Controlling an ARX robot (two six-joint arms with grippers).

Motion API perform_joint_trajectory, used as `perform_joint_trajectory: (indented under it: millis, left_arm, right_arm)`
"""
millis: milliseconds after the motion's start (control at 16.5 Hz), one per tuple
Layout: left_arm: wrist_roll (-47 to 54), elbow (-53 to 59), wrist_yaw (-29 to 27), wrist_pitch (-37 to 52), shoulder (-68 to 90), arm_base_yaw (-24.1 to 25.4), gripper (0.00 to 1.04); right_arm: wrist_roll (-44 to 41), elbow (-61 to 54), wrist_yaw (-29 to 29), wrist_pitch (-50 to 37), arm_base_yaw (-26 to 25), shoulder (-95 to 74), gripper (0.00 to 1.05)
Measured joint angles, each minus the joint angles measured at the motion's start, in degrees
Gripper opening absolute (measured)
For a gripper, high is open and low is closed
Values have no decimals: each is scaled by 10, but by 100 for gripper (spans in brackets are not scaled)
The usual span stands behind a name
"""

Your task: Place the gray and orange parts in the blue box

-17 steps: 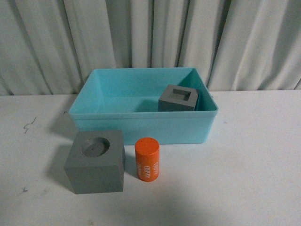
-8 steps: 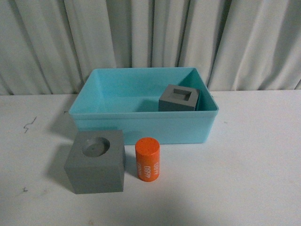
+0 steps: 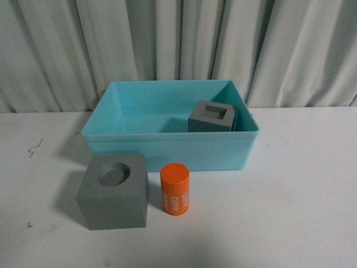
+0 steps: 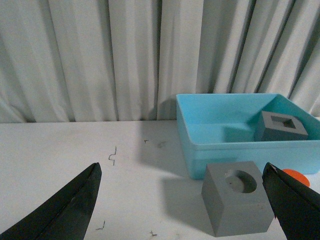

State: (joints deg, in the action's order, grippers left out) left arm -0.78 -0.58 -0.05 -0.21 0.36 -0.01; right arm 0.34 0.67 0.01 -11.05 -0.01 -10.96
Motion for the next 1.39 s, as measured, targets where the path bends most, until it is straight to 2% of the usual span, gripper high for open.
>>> perform_joint_trajectory:
  millis: [60,181,363,423,907,968,1028,1089,1270,1391]
  left_arm:
    - [0,0,0,0,0,0,98]
    - [0,0,0,0,0,0,98]
    - [0,0,0,0,0,0,98]
    - [0,0,0,0,0,0,98]
    - [0,0,0,0,0,0,98]
    - [-6,-7,-4,-30,7,-1,98]
    - [-41,-71,-23,-168,99,-12,98]
    - [-70,-131,-28,-222,224,-21,98]
    - [-82,-187,-45,-122,414,-63,98]
    - [-82,-229,-63,-37,554,-115,98]
  right_arm:
    - [0,0,0,9,0,9,2]
    - [0,0,0,114,0,98,2]
    - [0,0,0,113,0,107,2]
    - [-1,0,0,113,0,108,5]
    - [-1,0,0,113,0,108,100]
    - [-2,0,0,113,0,108,97]
    - [-2,0,0,113,0,108,98]
    - [-2,0,0,112,0,108,98]
    - [-2,0,0,113,0,108,98]
    - [-2,0,0,113,0,108,98]
